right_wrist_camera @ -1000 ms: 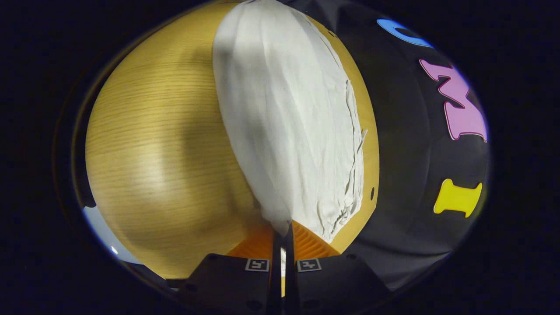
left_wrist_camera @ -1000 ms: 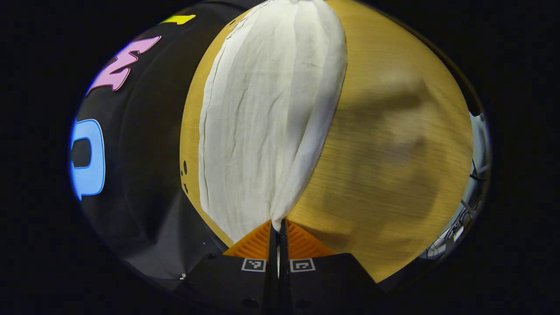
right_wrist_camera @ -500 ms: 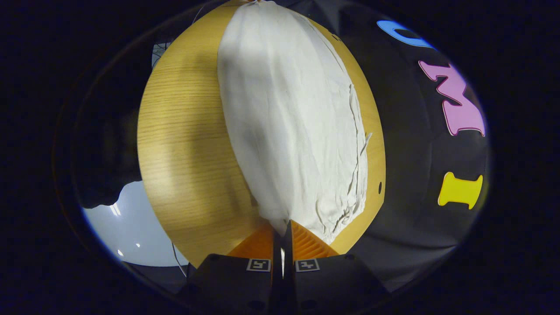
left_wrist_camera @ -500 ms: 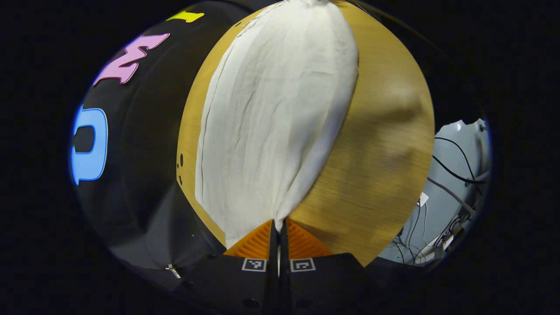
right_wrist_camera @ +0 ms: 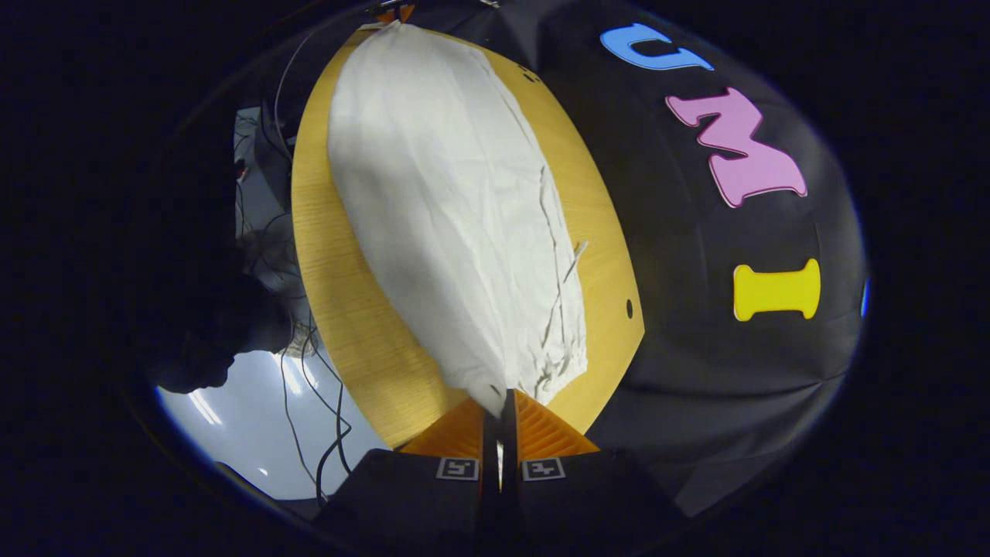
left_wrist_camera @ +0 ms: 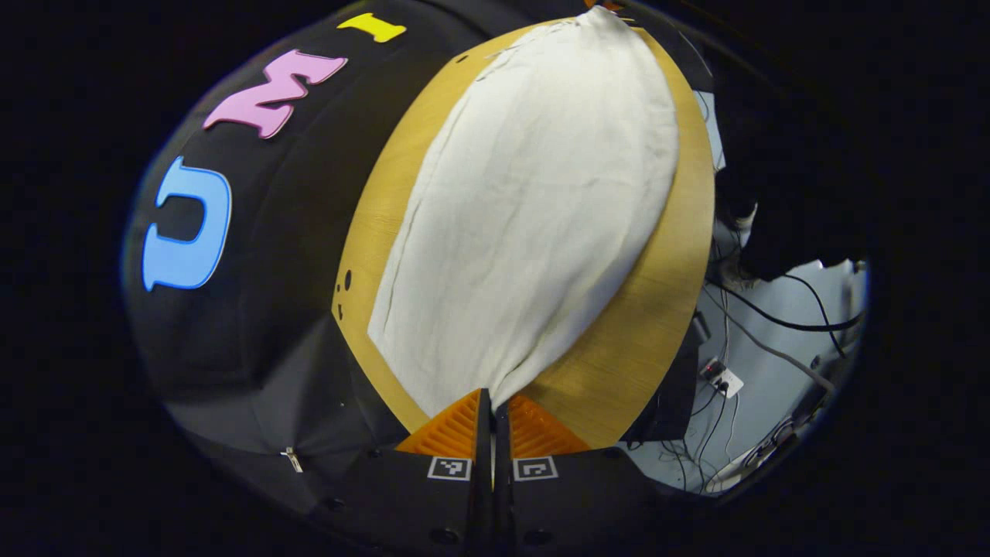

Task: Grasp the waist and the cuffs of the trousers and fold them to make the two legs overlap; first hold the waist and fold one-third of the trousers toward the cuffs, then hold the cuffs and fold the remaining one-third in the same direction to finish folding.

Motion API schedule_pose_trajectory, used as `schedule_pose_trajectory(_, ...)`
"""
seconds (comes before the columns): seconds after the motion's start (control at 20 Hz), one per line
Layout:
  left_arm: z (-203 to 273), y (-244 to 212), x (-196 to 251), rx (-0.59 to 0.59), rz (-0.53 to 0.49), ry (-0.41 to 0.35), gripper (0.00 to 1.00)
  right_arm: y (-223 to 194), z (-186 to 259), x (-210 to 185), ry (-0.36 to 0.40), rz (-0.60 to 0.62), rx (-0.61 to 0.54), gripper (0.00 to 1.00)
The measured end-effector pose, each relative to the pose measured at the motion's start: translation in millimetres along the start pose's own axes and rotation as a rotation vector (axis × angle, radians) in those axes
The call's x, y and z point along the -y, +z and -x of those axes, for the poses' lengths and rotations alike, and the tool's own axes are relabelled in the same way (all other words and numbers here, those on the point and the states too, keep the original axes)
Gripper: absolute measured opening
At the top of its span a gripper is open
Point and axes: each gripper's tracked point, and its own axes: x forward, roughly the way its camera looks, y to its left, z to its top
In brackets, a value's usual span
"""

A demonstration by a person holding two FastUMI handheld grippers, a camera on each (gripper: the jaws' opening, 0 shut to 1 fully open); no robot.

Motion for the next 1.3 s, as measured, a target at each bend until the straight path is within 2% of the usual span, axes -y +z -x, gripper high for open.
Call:
schedule_pose_trajectory(0.15,3.3,10.8,-35.6,0.024,0.052,0.056,0.05,13.2,4.2,21.6,-0.053,-0.071,0.006,0.05)
schedule_pose_trajectory(0.3,-6.7,18.0,-63.6,0.029,0.093,0.067,0.05,22.7,-5.8,46.2,-0.091,-0.106,0.012,0.05)
schedule_pose_trajectory(0.35,-10.0,20.5,-74.3,0.034,0.112,0.075,0.06,26.5,-9.0,54.0,-0.105,-0.119,0.014,0.0)
schedule_pose_trajectory(0.4,-14.1,23.5,-85.0,0.037,0.137,0.084,0.05,28.3,-9.8,59.8,-0.117,-0.137,0.014,0.05)
schedule_pose_trajectory(0.55,-28.1,35.6,-117.8,0.047,0.197,0.104,0.05,33.1,-24.2,83.2,-0.152,-0.204,0.007,0.05)
schedule_pose_trajectory(0.65,-39.8,44.6,-137.0,0.05,0.202,0.118,0.05,35.9,-34.5,95.8,-0.166,-0.244,0.002,0.05)
schedule_pose_trajectory(0.9,-75.5,59.7,-156.3,0.036,0.175,0.104,0.05,35.8,-63.1,108.7,-0.141,-0.279,-0.01,0.05)
schedule_pose_trajectory(1.3,-132.2,60.2,-141.4,-0.06,0.194,0.013,0.05,30.7,-136.1,105.8,-0.038,-0.302,-0.073,0.05)
